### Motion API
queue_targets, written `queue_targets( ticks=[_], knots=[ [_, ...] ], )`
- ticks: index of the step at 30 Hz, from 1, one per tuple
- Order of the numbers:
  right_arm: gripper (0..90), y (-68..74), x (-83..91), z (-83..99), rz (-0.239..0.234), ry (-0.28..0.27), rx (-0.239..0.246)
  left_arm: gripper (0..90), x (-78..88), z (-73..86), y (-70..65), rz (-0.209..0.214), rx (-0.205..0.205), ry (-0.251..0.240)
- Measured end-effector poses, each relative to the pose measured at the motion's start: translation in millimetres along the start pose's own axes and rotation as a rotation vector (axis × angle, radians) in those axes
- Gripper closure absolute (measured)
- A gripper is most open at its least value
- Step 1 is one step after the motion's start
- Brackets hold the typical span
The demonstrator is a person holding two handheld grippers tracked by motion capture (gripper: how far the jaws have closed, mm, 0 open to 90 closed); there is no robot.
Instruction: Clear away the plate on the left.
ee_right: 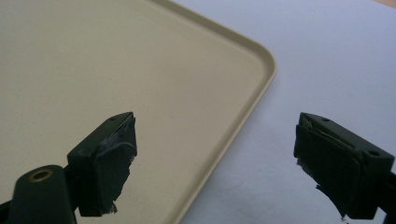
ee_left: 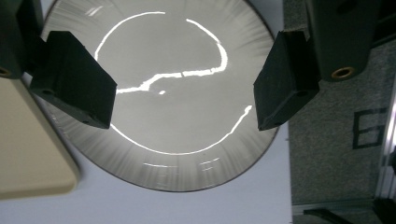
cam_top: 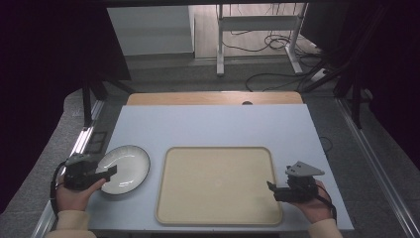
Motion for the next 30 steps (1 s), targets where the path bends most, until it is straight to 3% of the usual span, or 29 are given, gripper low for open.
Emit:
queue_targets(
  ticks=[7,16,30],
  knots=[
    [14.0,-1.6,0.0,1.9,0.0,0.007,-0.001,22.1,-3.0,0.7,17.9,-0.028,0.039,0.003],
    [14.0,-0.4,-2.4,2.4,-0.003,0.022,0.017,27.1,-8.9,4.4,38.0,-0.014,0.099,0.022],
    [14.0,-0.3,-5.2,3.3,-0.004,0.036,0.032,35.2,-23.9,3.9,49.7,0.005,0.141,0.089]
  ],
)
Point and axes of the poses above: each handheld gripper's, and its own axes: x roughly backward along the jaws, z roughly out of its underside, y roughly to its left, the point moved 3 cm from there along -x, roughly forward along the jaws, and after that the axes turned 7 degrees about x, right-handed, at the moved point
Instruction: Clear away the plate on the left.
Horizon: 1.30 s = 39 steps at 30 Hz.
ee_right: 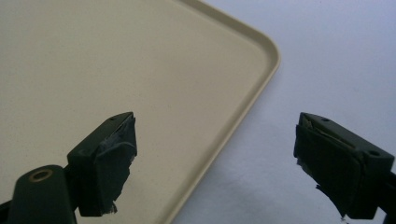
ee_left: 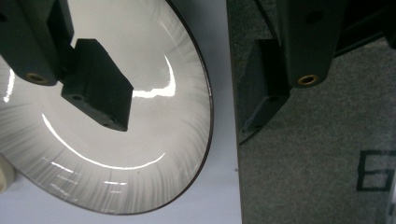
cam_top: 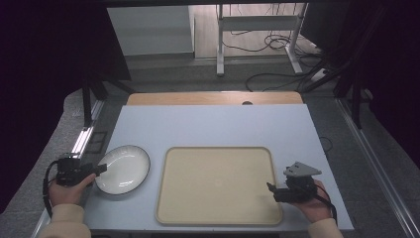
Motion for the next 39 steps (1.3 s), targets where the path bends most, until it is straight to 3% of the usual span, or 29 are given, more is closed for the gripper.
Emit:
queue_targets(
  ticks=[16,30,39],
  knots=[
    [14.0,0.0,-1.7,1.3,0.003,0.015,0.013,47.7,-13.9,1.1,5.6,0.013,0.041,0.066],
    [14.0,0.3,-3.4,2.9,0.001,0.034,0.026,59.9,-18.8,2.5,4.2,0.046,0.037,0.102],
    [14.0,0.9,-5.8,3.8,0.007,0.054,0.034,66.6,-18.8,2.6,7.3,0.06,0.086,0.095]
  ],
)
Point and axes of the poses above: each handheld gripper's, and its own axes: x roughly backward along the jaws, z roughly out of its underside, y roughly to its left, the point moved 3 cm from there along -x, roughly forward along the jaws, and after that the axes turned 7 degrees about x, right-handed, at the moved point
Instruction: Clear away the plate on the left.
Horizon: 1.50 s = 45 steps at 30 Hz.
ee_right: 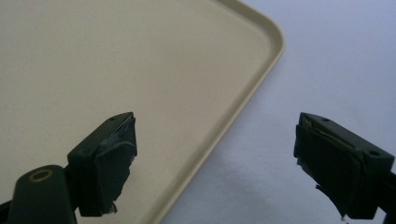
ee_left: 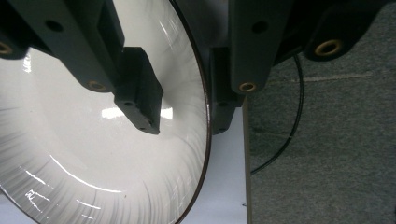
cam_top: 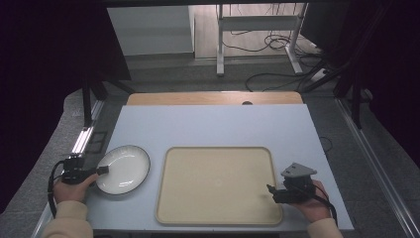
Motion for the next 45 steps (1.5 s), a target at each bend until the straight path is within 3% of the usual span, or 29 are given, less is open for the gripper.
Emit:
queue_targets(
  ticks=[18,28,35,45],
  knots=[
    [14.2,-0.3,-1.5,0.1,0.004,0.01,0.0,77.8,10.3,-1.3,2.4,0.033,0.034,-0.014],
    [14.2,-1.5,-0.6,0.4,0.009,0.006,0.001,83.0,19.8,-4.1,0.6,0.086,0.059,-0.05],
    [14.2,-2.3,-0.6,0.7,0.011,0.008,0.001,84.2,23.1,-5.9,-2.8,0.094,0.053,-0.068],
    [14.2,-2.8,-0.6,1.8,0.013,0.012,-0.002,85.0,25.4,-8.2,-5.5,0.141,0.084,-0.108]
  ],
)
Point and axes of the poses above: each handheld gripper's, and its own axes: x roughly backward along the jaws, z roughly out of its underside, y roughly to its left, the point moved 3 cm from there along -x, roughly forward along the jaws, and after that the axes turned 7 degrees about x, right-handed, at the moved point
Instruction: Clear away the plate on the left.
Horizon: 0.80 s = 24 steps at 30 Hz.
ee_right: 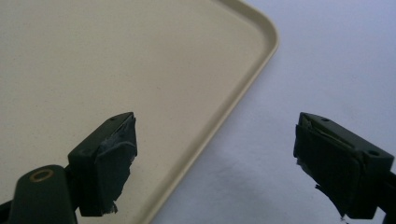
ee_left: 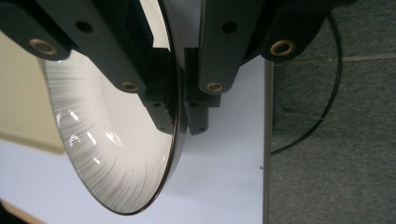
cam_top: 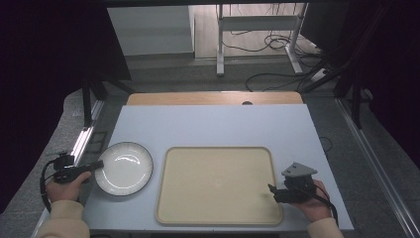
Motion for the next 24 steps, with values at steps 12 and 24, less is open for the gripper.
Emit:
queue_targets(
  ticks=[12,24],
  knots=[
    [14.2,-1.0,0.7,0.5,0.002,-0.001,-0.006,83.7,3.3,-1.7,-4.1,0.045,0.016,-0.026],
    [14.2,-2.9,0.7,1.5,0.01,0.001,-0.008,82.9,7.8,-3.7,-6.2,0.077,0.018,-0.051]
  ],
)
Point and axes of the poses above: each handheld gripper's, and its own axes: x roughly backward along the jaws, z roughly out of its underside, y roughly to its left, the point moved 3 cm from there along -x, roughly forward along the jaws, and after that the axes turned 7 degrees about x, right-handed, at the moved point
